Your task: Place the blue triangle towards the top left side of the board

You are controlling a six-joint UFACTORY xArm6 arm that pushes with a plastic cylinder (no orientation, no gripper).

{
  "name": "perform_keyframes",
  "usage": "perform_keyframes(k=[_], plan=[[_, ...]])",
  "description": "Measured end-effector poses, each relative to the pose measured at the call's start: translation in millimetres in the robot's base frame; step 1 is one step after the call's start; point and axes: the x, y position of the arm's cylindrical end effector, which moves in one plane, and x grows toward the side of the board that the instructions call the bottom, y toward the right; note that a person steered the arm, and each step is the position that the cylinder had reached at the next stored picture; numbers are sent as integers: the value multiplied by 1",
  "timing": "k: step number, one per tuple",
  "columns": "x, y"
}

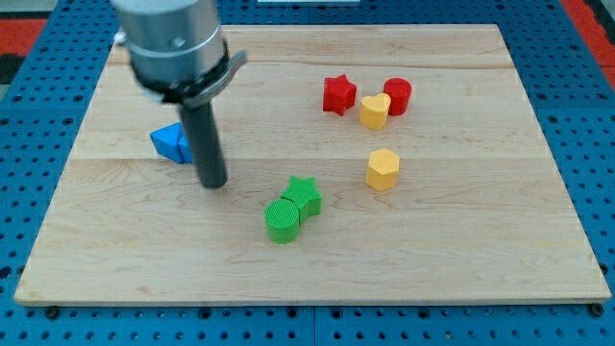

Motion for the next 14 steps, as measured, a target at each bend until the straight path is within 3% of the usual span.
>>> perform_keyframes(k=[1, 2, 7, 10, 11, 13, 14], plan=[[-25, -45], [-56, -53], [-193, 0], [-209, 13], [-230, -17], [-193, -61], [-199, -87]])
